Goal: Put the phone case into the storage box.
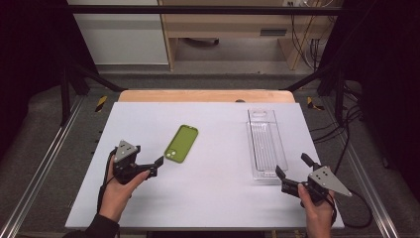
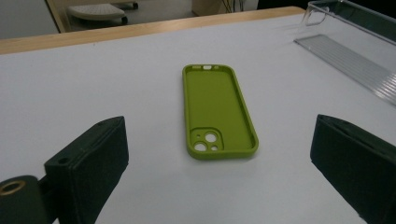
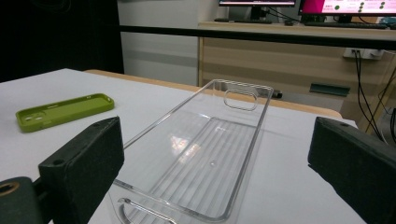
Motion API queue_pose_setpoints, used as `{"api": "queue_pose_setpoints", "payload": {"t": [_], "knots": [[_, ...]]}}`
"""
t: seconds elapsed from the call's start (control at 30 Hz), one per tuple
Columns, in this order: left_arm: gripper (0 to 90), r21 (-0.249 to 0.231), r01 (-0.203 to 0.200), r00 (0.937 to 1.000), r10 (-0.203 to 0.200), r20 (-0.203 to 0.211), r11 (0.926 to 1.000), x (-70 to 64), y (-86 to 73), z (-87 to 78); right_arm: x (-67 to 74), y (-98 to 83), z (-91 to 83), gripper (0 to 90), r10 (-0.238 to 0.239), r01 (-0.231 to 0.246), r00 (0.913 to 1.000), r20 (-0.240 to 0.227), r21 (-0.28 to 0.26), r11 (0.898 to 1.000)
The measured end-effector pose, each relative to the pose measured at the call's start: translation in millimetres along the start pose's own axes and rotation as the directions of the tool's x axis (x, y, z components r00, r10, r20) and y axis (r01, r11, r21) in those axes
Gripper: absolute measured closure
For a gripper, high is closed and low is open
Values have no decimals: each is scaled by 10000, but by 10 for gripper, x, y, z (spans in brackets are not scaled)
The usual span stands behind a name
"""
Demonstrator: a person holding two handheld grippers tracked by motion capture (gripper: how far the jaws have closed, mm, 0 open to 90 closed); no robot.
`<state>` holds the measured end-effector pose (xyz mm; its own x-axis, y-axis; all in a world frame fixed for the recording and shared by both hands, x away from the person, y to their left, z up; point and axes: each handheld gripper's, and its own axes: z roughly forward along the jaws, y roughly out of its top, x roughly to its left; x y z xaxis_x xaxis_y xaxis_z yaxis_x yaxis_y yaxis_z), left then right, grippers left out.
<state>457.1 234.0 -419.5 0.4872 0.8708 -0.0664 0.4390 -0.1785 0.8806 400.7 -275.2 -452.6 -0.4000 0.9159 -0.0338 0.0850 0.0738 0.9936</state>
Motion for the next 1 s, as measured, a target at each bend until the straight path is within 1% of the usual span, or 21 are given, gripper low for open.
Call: {"api": "queue_pose_setpoints", "payload": {"t": [0.13, 0.23, 0.27, 0.3, 0.33, 0.37, 0.4, 0.43, 0.5, 0.57, 0.63, 0.7, 0.77, 0.83, 0.87, 0.9, 0.93, 0.97, 1.0], "knots": [[41, 419, -242, 9996, 237, 134, 9988, -53, 93, 114, 3, -5, 19, 39, 41, -41, 10000, -55, 7, 10000], [55, 617, -519, 9986, 515, 69, 9967, -88, 154, 197, 8, -3, 15, 39, 67, -67, 10000, -50, -23, 10000], [66, 694, -548, 9985, 549, 2, 9961, -94, 171, 222, 10, -1, 11, 39, 64, -64, 10000, -43, -56, 10000], [79, 747, -477, 9989, 477, 20, 9961, -104, 189, 249, 16, 2, 6, 40, 103, -103, 9999, -58, -78, 9999], [112, 767, -450, 9990, 450, 27, 9960, -111, 199, 258, 25, 4, 6, 41, 71, -72, 10000, -64, -85, 9999], [115, 761, -449, 9990, 449, 15, 9961, -123, 211, 270, 26, 3, 8, 42, 45, -45, 10000, -72, -62, 10000], [122, 813, -567, 9984, 572, -36, 9951, -136, 224, 279, 28, 2, 15, 42, 25, -26, 9999, -99, -83, 10000], [150, 841, -684, 9976, 692, -68, 9941, -150, 233, 291, 34, 2, 21, 43, 34, -35, 9999, -123, -83, 10000], [164, 943, -848, 9962, 865, -133, 9919, -168, 248, 318, 40, 3, 24, 44, 20, -20, 9999, -114, -78, 10000], [180, 1032, -802, 9966, 817, -110, 9914, -186, 270, 372, 50, 4, 23, 43, -49, 48, 9999, -164, -47, 10000], [198, 1086, -806, 9965, 825, -137, 9908, -192, 275, 393, 49, 4, 20, 43, -27, 26, 9998, -178, -46, 10000], [212, 1205, -889, 9956, 917, -183, 9887, -209, 280, 433, 46, 4, 19, 43, -21, 20, 9998, -173, -73, 10000], [249, 1267, -985, 9943, 1029, -290, 9870, -240, 289, 464, 43, -2, 18, 42, 27, -28, 9998, -172, -56, 10000], [305, 1235, -1027, 9937, 1073, -316, 9870, -258, 297, 491, 46, -7, 24, 42, 28, -28, 9999, -163, -12, 10000], [333, 1302, -1066, 9931, 1121, -356, 9857, -267, 301, 511, 49, -6, 24, 42, 22, -22, 9998, -196, -8, 10000], [395, 1405, -1120, 9923, 1182, -368, 9837, -274, 306, 532, 55, -1, 15, 42, -29, 28, 9998, -206, -66, 10000], [395, 1471, -1102, 9923, 1171, -392, 9830, -283, 313, 555, 55, -1, 15, 42, -29, 28, 9998, -206, -66, 10000], [421, 1503, -1080, 9927, 1148, -374, 9827, -291, 324, 579, 54, 3, 11, 42, 4, -6, 9998, -211, -91, 10000], [467, 1474, -1021, 9935, 1083, -346, 9838, -298, 328, 594, 55, 8, 6, 42, 91, -94, 9997, -220, -127, 9999]]}}
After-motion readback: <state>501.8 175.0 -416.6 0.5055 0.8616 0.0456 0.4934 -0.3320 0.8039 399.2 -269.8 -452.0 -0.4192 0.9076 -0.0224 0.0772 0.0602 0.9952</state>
